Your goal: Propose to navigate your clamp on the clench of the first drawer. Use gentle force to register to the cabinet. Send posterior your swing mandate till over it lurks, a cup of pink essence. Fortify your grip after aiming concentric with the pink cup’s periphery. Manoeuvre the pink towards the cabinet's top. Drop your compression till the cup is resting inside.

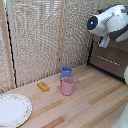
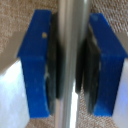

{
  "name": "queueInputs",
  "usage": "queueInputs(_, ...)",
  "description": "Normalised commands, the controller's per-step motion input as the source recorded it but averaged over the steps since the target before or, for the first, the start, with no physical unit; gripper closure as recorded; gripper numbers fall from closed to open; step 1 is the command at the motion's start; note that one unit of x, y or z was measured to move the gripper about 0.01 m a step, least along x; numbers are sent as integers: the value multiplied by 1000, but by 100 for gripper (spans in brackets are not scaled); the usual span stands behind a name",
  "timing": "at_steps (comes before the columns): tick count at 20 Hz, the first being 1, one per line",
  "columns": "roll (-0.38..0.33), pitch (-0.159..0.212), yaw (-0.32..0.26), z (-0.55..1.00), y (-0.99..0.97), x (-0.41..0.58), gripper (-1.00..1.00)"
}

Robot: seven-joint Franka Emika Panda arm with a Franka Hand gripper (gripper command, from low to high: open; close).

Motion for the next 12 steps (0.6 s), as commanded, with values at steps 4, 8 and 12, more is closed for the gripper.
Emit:
queueInputs(4, 24, 65, -42, 0, 905, 249, 100)
queueInputs(8, -18, 27, 0, -70, 1000, 101, 100)
queueInputs(12, -32, 11, 15, -94, 951, 124, 100)
